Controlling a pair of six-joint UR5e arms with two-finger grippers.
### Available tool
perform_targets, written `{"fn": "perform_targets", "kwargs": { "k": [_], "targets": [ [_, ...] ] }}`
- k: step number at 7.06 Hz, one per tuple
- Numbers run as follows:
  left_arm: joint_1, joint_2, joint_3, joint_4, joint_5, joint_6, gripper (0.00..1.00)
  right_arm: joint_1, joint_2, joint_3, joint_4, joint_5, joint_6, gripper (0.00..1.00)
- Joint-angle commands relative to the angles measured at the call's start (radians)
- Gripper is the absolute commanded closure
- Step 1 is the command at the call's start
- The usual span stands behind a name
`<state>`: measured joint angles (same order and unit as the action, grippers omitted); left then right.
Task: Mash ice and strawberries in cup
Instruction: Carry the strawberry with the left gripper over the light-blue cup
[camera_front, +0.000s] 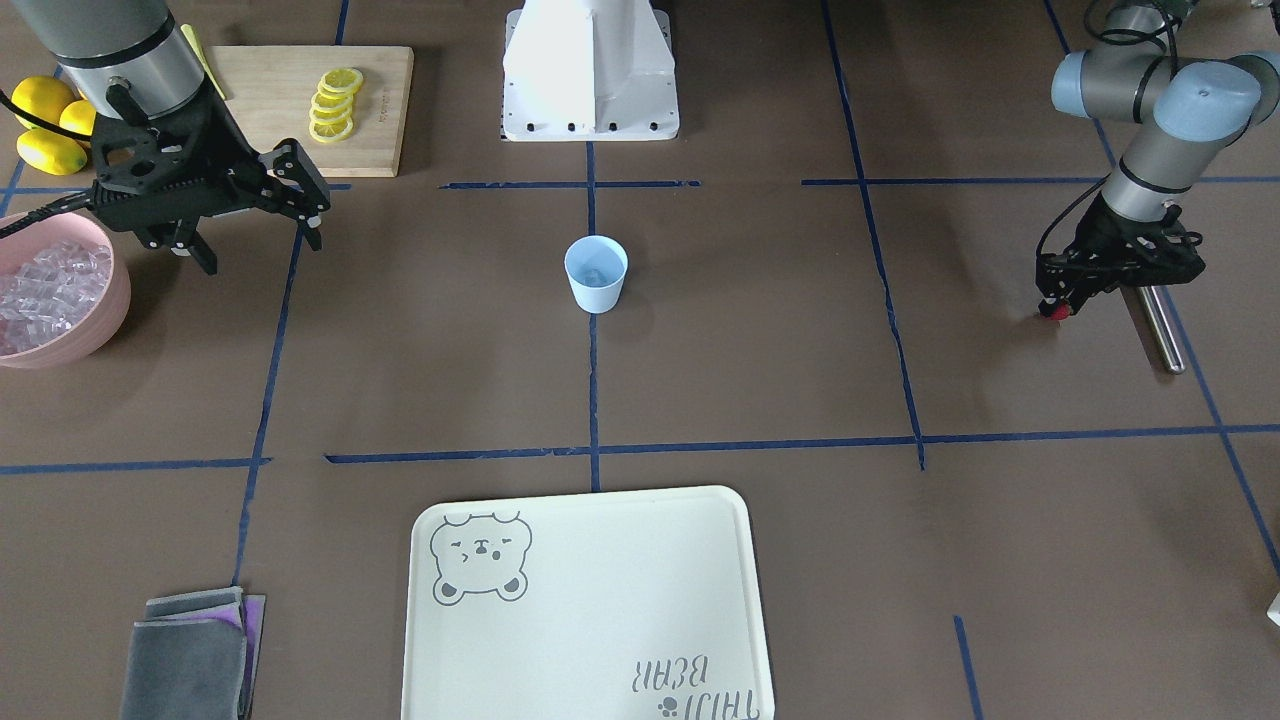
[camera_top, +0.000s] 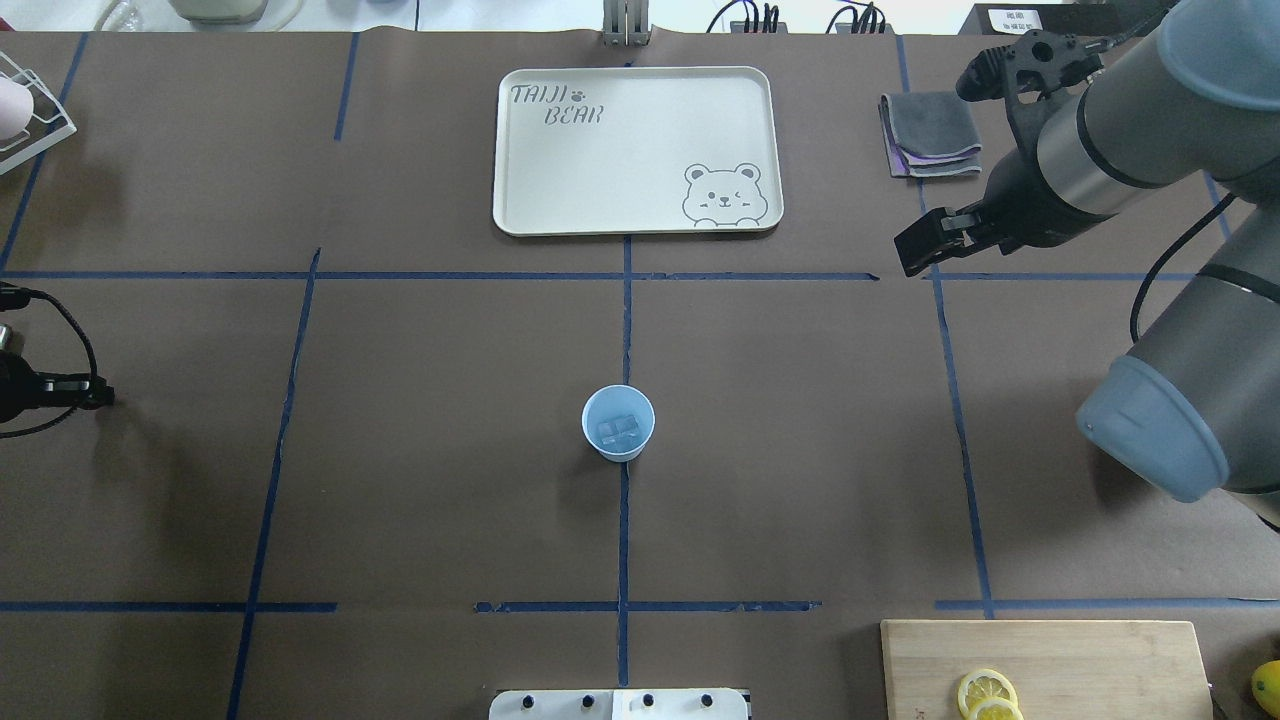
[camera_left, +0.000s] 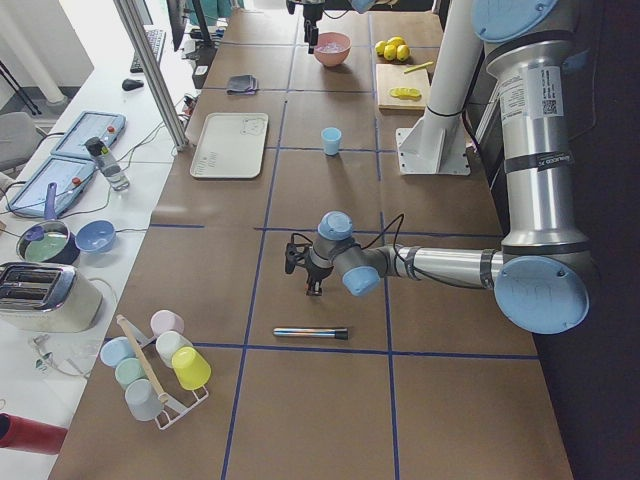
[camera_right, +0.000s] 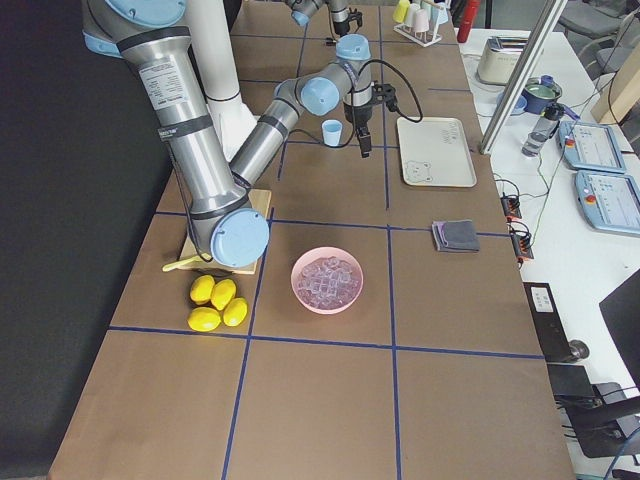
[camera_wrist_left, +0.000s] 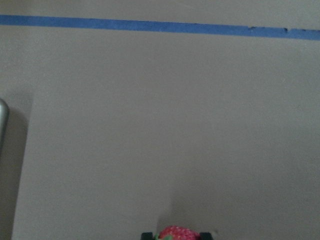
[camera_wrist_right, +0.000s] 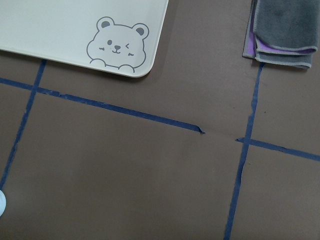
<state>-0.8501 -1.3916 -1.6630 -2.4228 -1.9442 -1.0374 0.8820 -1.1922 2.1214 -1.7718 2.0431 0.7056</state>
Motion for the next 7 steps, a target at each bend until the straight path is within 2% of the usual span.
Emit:
{"fn": "perform_targets", "kwargs": {
  "k": [1, 2, 3, 5, 6, 7],
  "targets": [
    [-0.108, -0.004, -0.053, 0.014, -0.152, -0.001, 1.00, 0.002, -0.006, 0.018, 0.000, 0.000, 0.000, 0.01],
    [-0.121, -0.010, -0.082, 0.018, -0.188, -0.003, 1.00, 0.005, -0.010, 0.025, 0.000, 0.000, 0.000, 0.01],
    [-0.118, -0.036, -0.134, 0.115, -0.188, -0.010, 1.00, 0.018, -0.016, 0.025, -0.005, 0.005, 0.000, 0.01],
    [-0.113, -0.212, -0.281, 0.480, -0.187, -0.022, 1.00, 0.038, -0.026, 0.023, -0.021, 0.009, 0.000, 0.01],
    [-0.095, -0.342, -0.303, 0.610, -0.183, -0.135, 1.00, 0.040, -0.026, 0.022, -0.028, 0.009, 0.000, 0.01],
    [-0.030, -0.459, -0.302, 0.689, -0.176, -0.229, 1.00, 0.038, -0.024, 0.020, -0.031, 0.009, 0.000, 0.01]
  ]
}}
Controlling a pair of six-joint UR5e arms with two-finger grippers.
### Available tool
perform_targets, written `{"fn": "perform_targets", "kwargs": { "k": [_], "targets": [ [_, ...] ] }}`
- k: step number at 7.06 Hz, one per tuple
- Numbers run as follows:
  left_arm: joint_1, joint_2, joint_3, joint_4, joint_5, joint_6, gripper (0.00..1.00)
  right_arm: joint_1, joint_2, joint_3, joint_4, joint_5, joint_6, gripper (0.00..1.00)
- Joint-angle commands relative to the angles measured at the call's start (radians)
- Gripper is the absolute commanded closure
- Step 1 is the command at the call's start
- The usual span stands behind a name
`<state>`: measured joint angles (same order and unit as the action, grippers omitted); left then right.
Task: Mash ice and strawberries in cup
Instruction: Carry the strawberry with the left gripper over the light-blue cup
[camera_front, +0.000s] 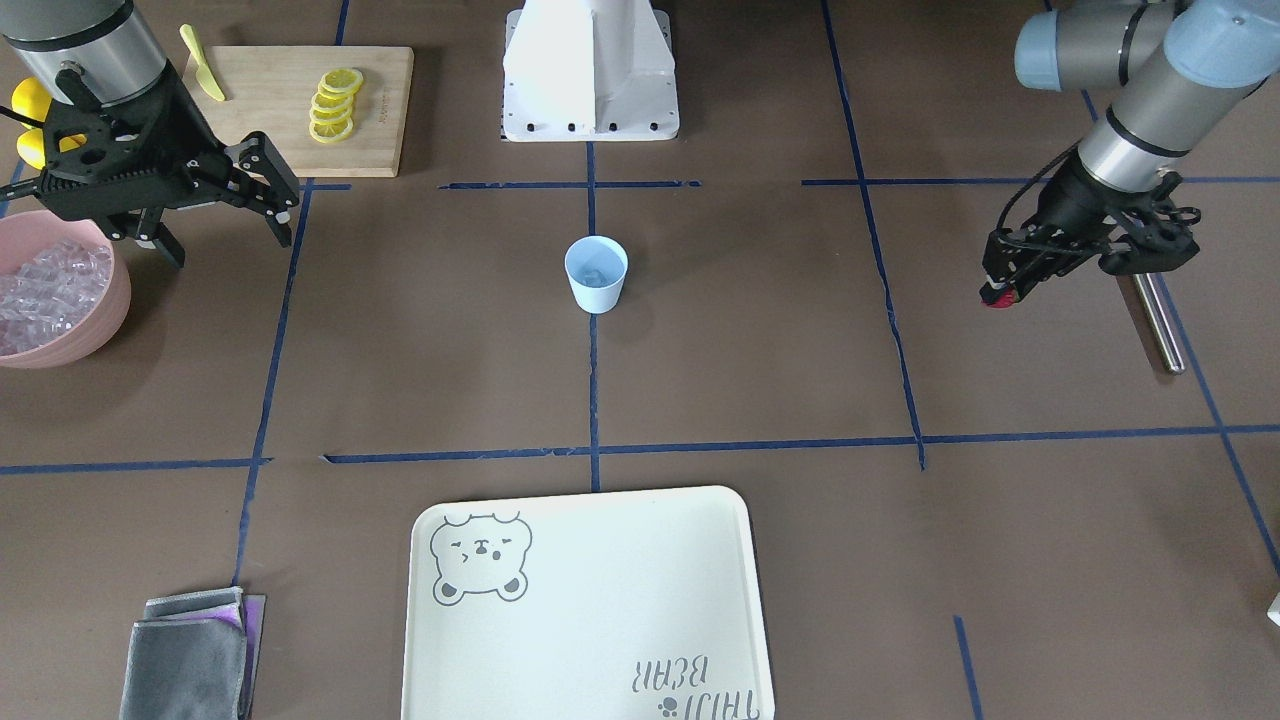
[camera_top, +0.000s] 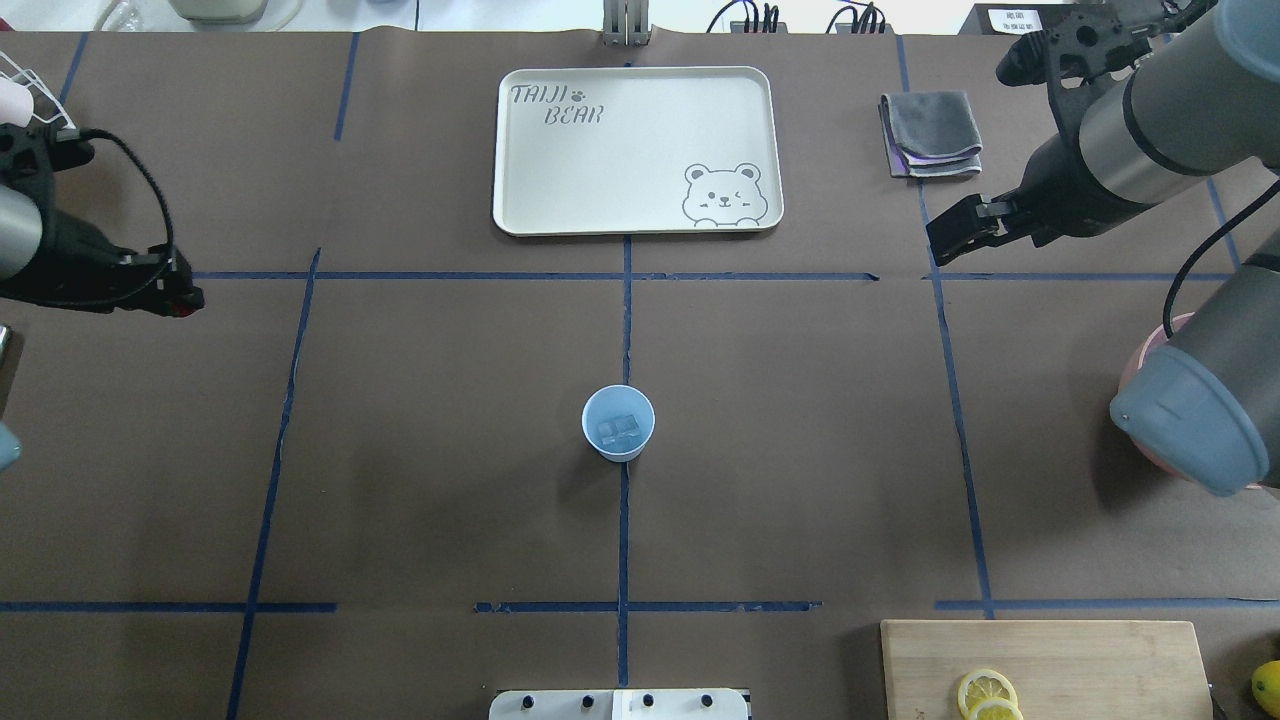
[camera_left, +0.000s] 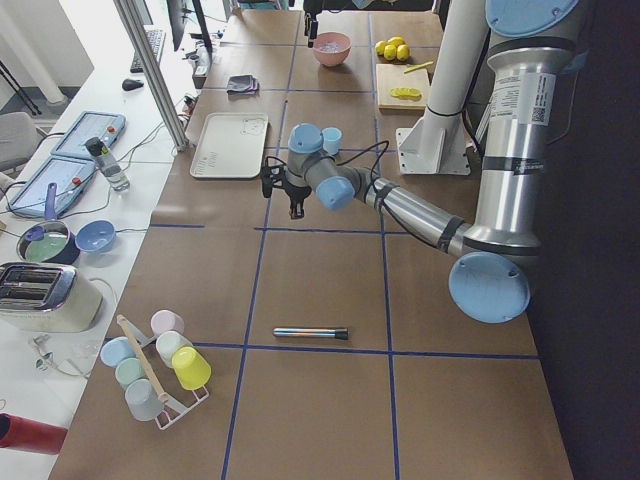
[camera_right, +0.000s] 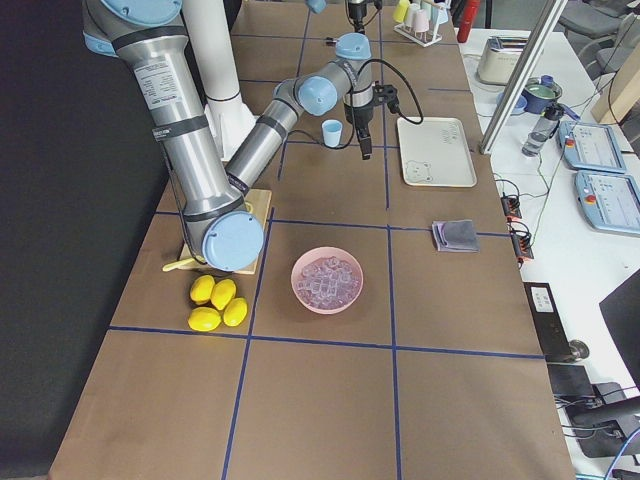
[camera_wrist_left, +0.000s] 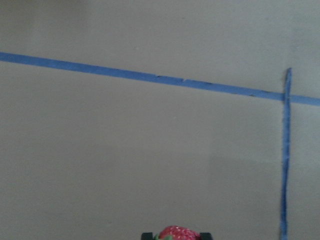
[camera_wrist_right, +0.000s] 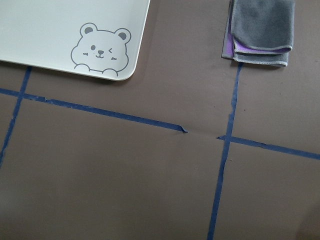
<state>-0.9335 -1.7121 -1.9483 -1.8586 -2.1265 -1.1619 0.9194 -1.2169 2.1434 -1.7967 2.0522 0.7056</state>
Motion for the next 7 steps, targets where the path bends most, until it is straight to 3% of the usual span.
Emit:
{"fn": "perform_targets", "kwargs": {
  "k": [1, 2, 3, 5, 7],
  "targets": [
    [0.140, -0.261, -0.014, 0.225, 0.040, -0.198, 1.00, 0.001, 0.000, -0.003, -0.013, 0.003, 0.000, 0.01],
    [0.207, -0.379, -0.003, 0.333, 0.104, -0.249, 1.00, 0.001, 0.002, -0.005, -0.021, 0.000, 0.000, 0.01],
    [0.272, -0.426, 0.005, 0.352, 0.143, -0.309, 1.00, 0.001, 0.002, -0.008, -0.038, 0.000, 0.000, 0.01],
    [0.353, -0.534, 0.102, 0.345, 0.206, -0.329, 1.00, 0.004, -0.003, -0.010, -0.036, 0.000, 0.000, 0.01],
    [0.416, -0.576, 0.144, 0.323, 0.238, -0.382, 1.00, 0.025, -0.007, -0.013, -0.036, 0.014, -0.012, 0.01]
  ]
}}
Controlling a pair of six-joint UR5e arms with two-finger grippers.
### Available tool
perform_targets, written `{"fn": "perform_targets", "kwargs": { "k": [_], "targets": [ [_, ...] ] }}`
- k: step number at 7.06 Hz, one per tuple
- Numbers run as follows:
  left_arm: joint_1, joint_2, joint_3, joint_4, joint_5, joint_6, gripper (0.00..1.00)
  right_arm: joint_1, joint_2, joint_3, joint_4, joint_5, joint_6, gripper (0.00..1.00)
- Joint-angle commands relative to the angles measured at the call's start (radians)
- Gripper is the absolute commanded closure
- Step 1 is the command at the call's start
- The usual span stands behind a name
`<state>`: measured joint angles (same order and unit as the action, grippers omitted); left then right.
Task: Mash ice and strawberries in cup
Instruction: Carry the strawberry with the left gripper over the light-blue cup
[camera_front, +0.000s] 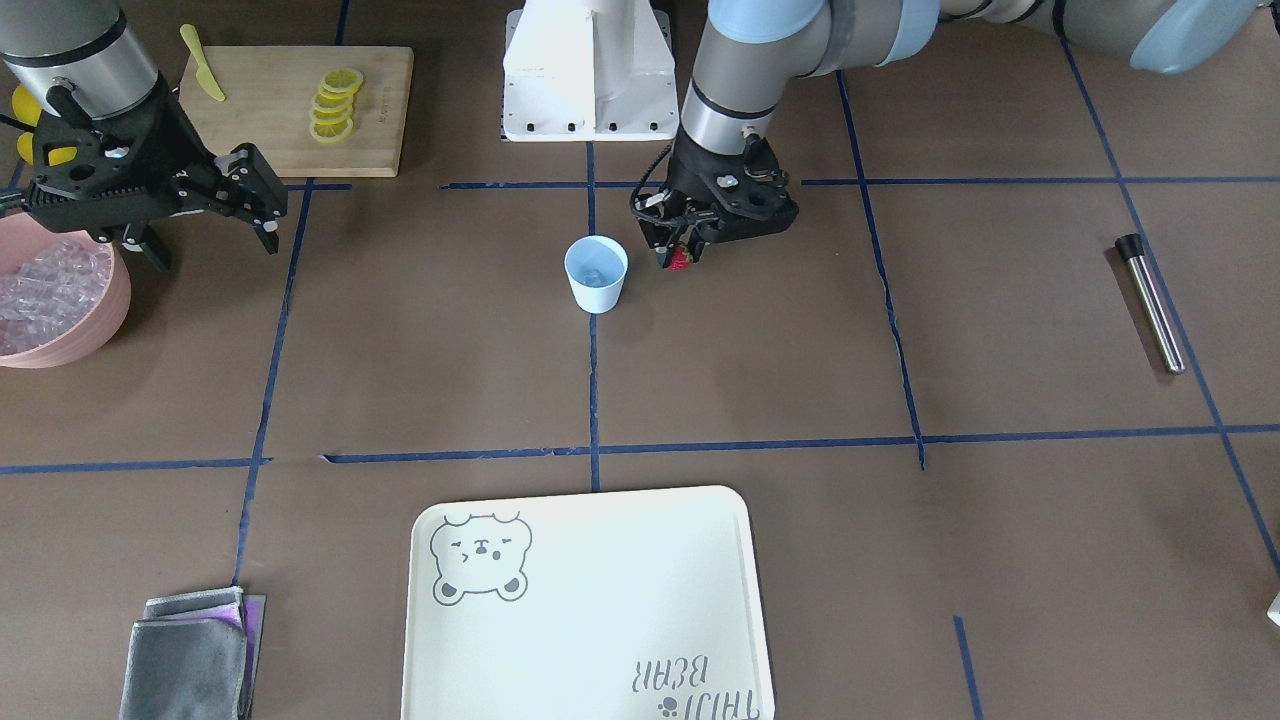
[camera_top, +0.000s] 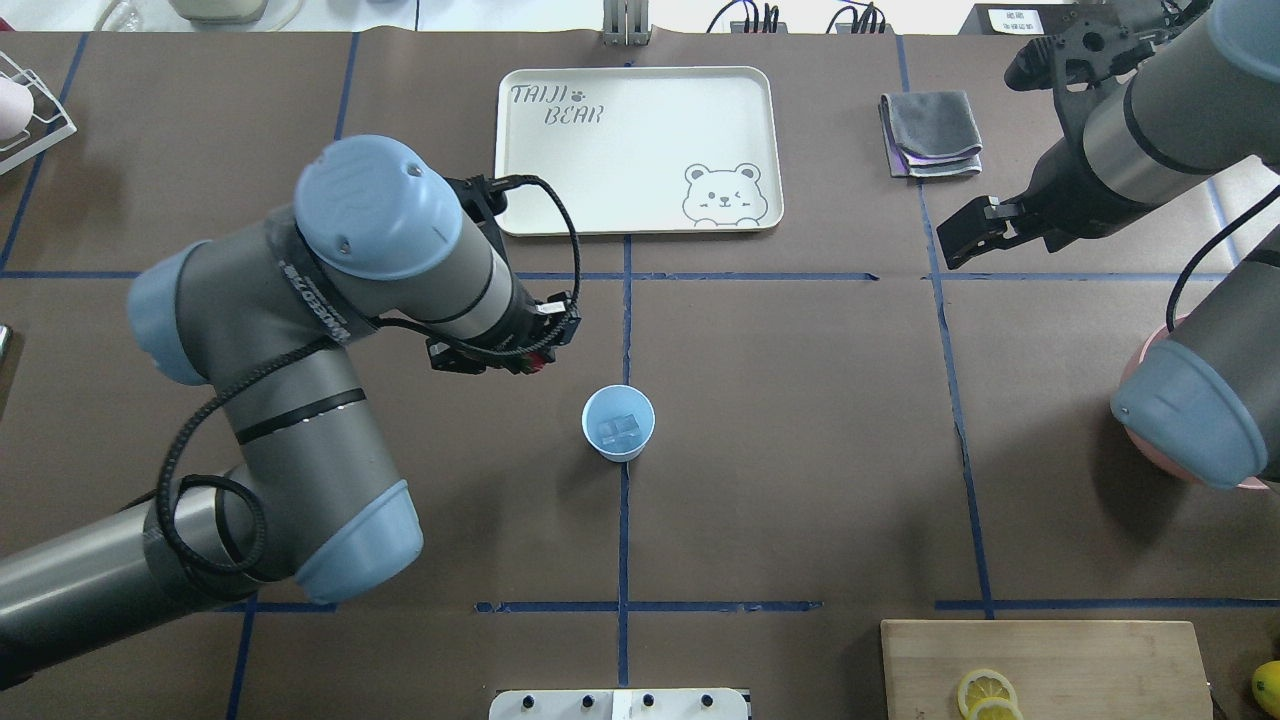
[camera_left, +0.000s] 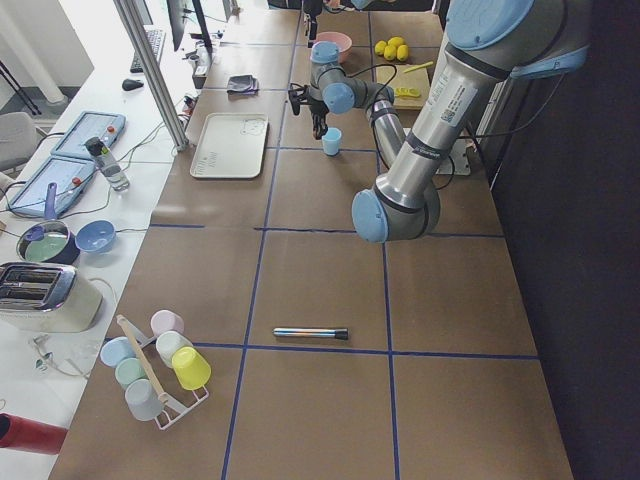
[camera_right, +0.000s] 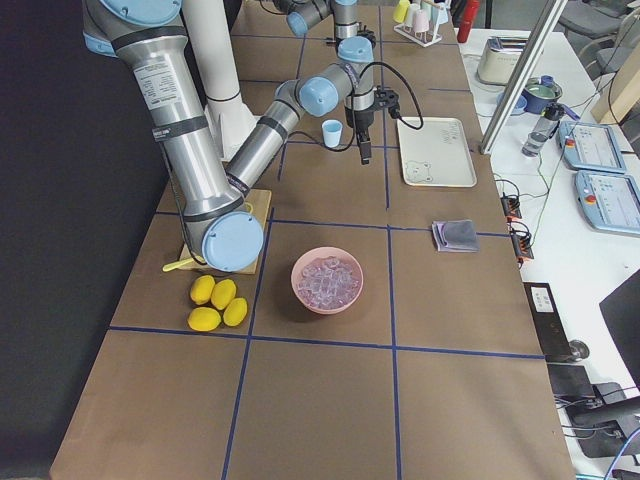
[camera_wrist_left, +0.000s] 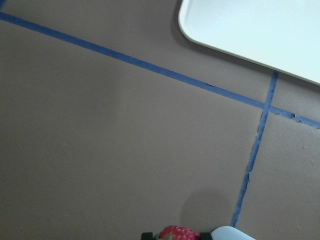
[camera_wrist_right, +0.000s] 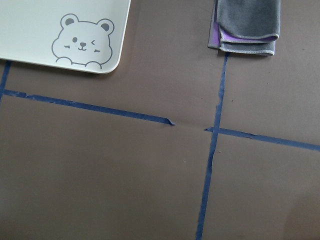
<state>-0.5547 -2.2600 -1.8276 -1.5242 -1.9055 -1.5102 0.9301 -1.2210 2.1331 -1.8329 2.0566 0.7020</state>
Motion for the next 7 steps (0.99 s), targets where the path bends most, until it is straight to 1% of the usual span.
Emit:
{"fn": "perform_targets", "kwargs": {
  "k": [1, 2, 3, 4, 5, 7],
  "targets": [
    [0.054, -0.047, 0.036, -0.011, 0.029, -0.038, 1.00, 0.060, -0.029, -0.007, 0.006, 0.057, -0.025, 0.01],
    [0.067, -0.073, 0.069, -0.016, 0.031, -0.050, 1.00, 0.119, -0.063, -0.012, 0.006, 0.104, -0.135, 0.01],
    [0.076, -0.090, 0.109, -0.037, 0.043, -0.056, 1.00, 0.187, -0.099, -0.042, 0.006, 0.134, -0.230, 0.01],
    [0.091, -0.090, 0.128, -0.062, 0.066, -0.056, 1.00, 0.252, -0.124, -0.082, 0.006, 0.167, -0.337, 0.01],
    [0.091, -0.090, 0.143, -0.076, 0.066, -0.054, 1.00, 0.324, -0.144, -0.135, 0.007, 0.219, -0.449, 0.01],
    [0.105, -0.087, 0.145, -0.079, 0.066, -0.053, 0.99, 0.429, -0.179, -0.209, 0.007, 0.263, -0.605, 0.01]
  ]
}}
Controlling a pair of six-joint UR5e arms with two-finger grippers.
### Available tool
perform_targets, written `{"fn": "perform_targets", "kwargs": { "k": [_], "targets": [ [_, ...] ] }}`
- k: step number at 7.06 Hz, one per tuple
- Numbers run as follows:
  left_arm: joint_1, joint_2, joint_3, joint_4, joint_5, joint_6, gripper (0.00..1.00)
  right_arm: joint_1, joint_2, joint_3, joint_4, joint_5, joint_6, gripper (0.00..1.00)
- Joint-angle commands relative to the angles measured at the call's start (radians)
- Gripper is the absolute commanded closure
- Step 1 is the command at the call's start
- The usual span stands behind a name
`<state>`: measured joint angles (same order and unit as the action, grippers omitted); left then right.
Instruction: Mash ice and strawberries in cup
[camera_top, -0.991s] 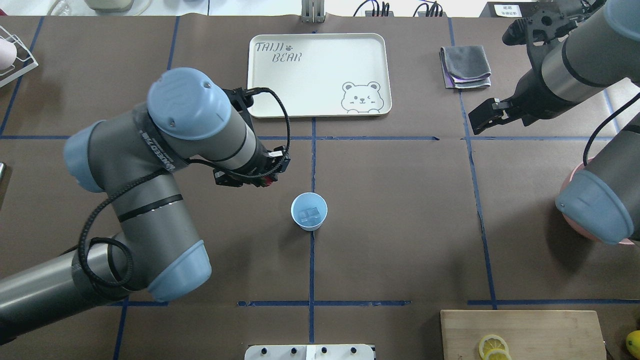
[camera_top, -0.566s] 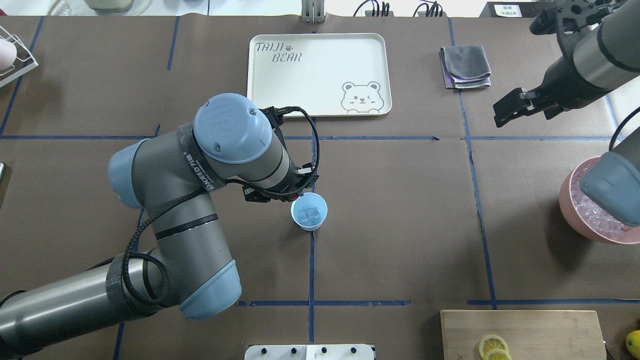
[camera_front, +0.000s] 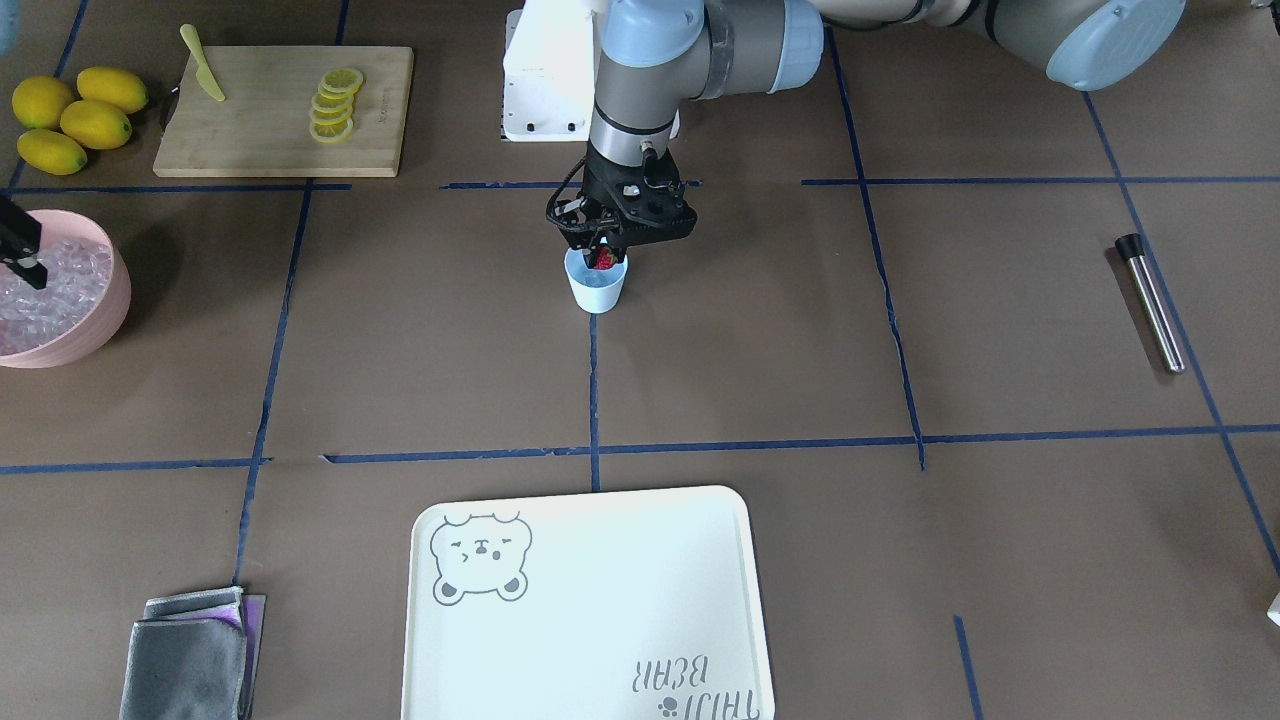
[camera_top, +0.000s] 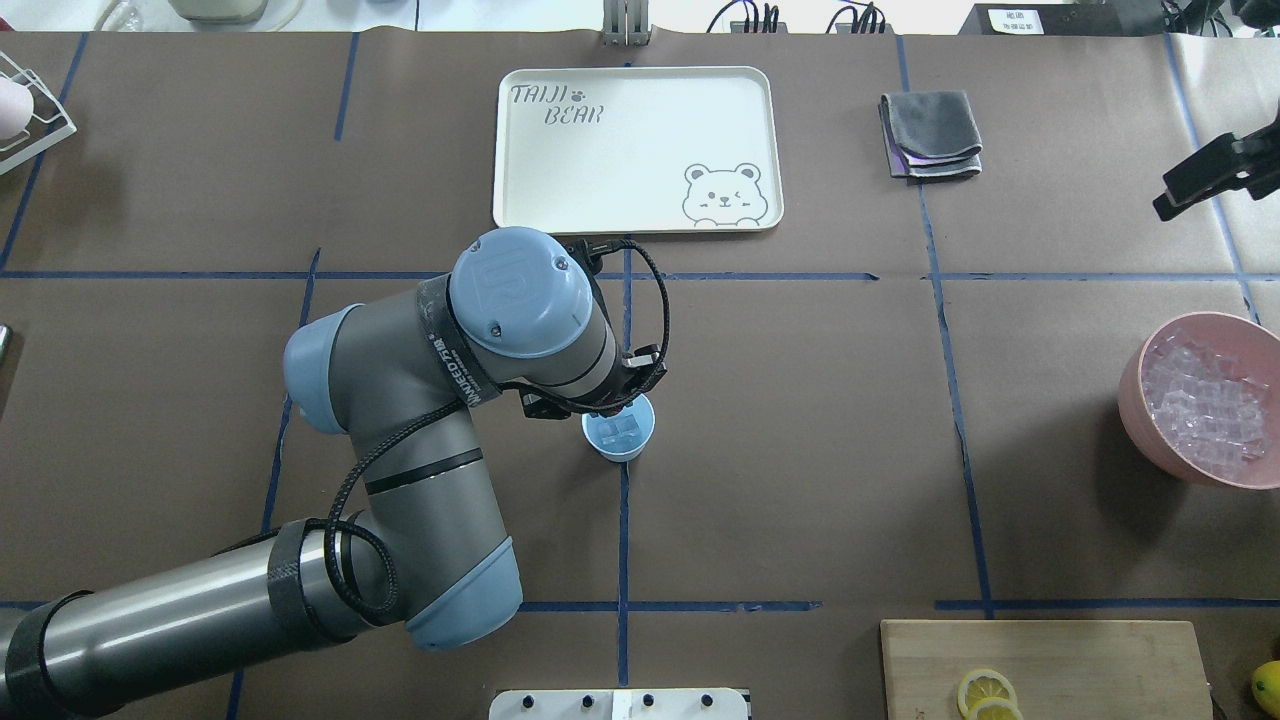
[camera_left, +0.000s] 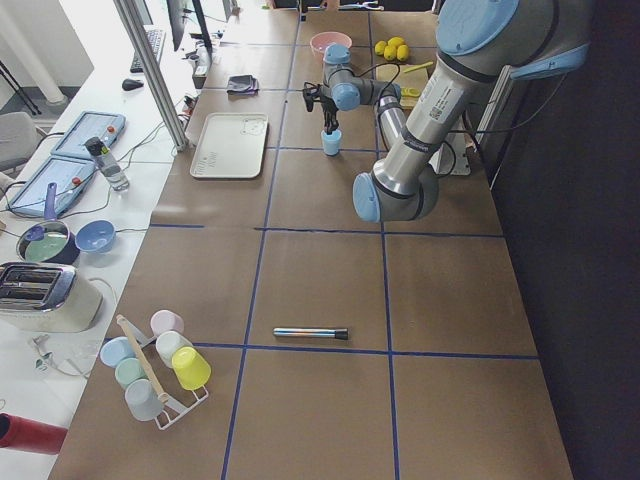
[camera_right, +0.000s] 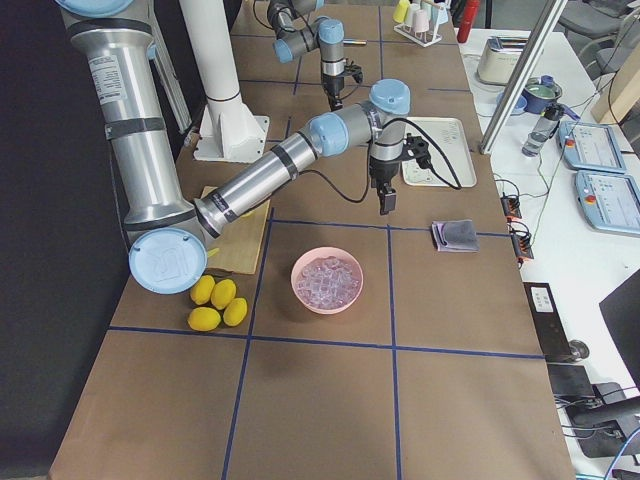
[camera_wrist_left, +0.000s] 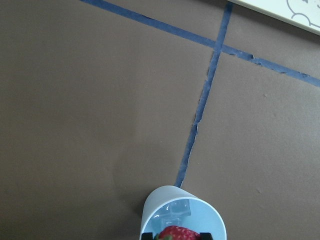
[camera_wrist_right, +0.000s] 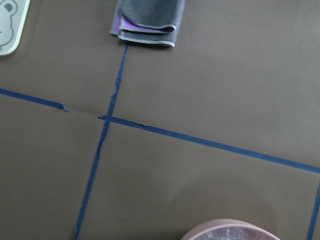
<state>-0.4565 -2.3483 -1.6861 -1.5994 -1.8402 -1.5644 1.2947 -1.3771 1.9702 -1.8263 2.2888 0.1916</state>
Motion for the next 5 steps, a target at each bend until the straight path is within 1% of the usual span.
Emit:
{"fn": "perform_targets", "kwargs": {
  "k": [1, 2, 3, 5],
  "targets": [
    [0.007, 0.003, 0.002, -0.004, 0.001, 0.001, 0.94, 0.089, -0.028, -0.069, 0.001, 0.037, -0.115, 0.01],
    [0.007, 0.004, 0.000, -0.011, 0.001, 0.015, 0.54, 0.103, -0.045, -0.082, 0.001, 0.041, -0.129, 0.01],
    [0.007, 0.009, -0.001, -0.040, 0.002, 0.032, 0.01, 0.115, -0.051, -0.091, 0.001, 0.043, -0.139, 0.01],
    [0.006, 0.010, -0.021, -0.042, 0.001, 0.029, 0.00, 0.161, -0.068, -0.137, 0.002, 0.081, -0.211, 0.01]
  ]
}}
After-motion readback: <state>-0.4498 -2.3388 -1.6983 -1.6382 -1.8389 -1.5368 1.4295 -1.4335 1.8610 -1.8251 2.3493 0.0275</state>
